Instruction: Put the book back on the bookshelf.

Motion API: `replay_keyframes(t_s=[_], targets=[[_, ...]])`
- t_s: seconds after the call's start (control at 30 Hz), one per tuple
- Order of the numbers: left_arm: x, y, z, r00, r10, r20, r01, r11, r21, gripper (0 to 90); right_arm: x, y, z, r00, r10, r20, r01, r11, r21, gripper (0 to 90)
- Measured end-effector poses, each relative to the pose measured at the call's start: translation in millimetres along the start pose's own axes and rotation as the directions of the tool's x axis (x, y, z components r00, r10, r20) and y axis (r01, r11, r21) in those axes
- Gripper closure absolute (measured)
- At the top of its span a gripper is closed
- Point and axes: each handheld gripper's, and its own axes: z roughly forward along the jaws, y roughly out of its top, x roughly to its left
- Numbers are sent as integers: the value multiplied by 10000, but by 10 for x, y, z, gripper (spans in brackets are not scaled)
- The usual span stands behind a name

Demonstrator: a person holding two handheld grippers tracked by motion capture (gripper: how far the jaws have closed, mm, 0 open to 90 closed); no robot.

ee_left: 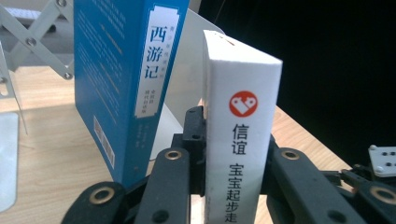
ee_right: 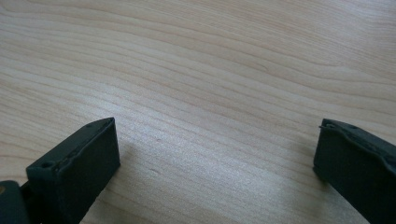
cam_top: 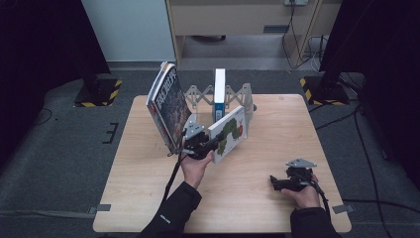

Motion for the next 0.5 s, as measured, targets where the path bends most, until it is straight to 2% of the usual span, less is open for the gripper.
replay_keyframes(t_s=[0.23, 0.43, 0.5], targets=[[-35, 0, 96, 9995, 107, -280, -108, 9999, -32, 744, 1, 0, 0, 10000, 8, 9, -8, 10000, 1, 5], [-57, 26, 205, 9976, 390, -570, -400, 9991, -161, 744, 1, 0, 0, 10000, 6, 8, -6, 10000, 1, 5], [-52, 30, 245, 9981, 254, -566, -266, 9994, -201, 744, 1, 0, 0, 10000, 6, 7, -6, 10000, 2, 5]])
